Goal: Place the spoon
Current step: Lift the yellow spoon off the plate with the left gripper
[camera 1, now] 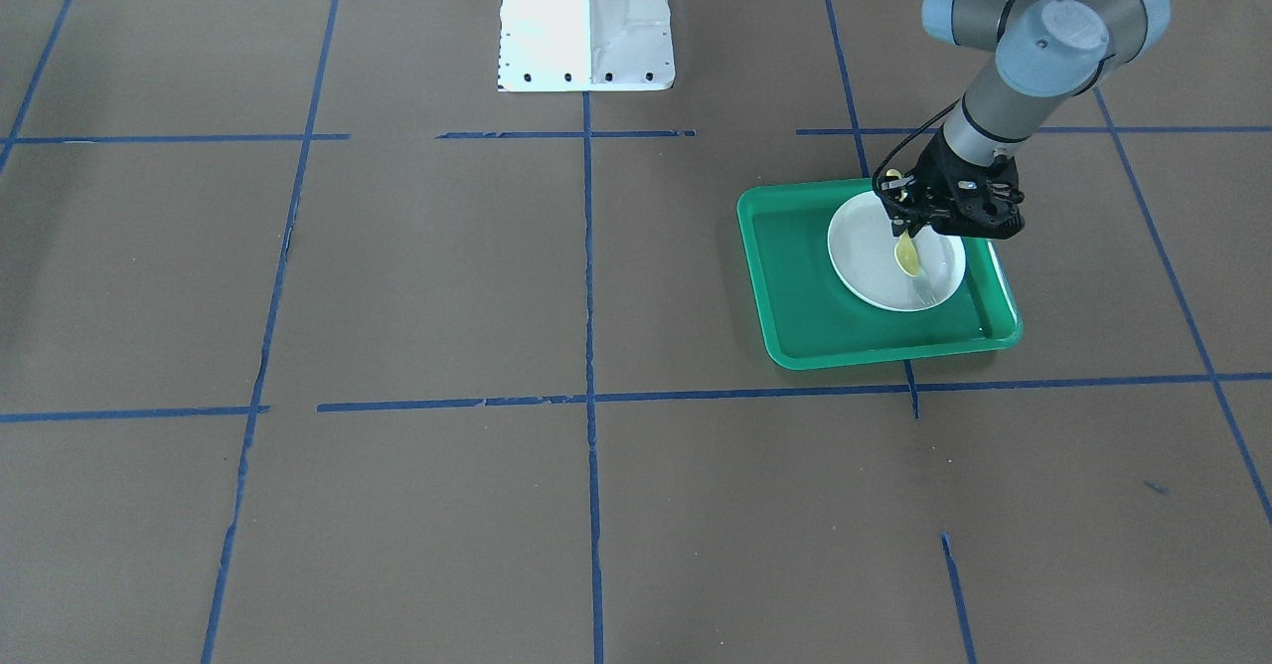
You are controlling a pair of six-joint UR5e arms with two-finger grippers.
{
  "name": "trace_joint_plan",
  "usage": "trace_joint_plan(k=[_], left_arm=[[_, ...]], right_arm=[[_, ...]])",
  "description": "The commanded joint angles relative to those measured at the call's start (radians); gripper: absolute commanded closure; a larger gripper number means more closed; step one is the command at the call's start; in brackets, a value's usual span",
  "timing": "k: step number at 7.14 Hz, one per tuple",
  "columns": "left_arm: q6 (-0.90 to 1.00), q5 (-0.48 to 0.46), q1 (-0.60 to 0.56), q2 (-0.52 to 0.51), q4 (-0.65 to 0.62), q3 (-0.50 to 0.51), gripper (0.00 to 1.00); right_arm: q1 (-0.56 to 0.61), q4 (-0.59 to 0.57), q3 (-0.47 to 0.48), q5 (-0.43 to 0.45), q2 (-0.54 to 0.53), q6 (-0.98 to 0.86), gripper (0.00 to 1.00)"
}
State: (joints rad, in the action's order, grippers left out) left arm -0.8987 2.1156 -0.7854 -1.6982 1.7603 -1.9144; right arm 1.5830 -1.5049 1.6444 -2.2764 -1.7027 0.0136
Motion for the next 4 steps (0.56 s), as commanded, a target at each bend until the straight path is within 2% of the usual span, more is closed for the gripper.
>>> trace_joint_plan(k=[1,4], left_arm=[[0.038,0.018,-0.044,-0.034,-0.097,-0.032,1.0],[-0.124,0.021,-0.031,-0.173,-0.097,0.043,1.0]], right_arm=[[0.0,0.0,0.0,0.0,0.0,0.0,0.0],[0.0,0.0,0.0,0.0,0.0,-0.001,0.0]])
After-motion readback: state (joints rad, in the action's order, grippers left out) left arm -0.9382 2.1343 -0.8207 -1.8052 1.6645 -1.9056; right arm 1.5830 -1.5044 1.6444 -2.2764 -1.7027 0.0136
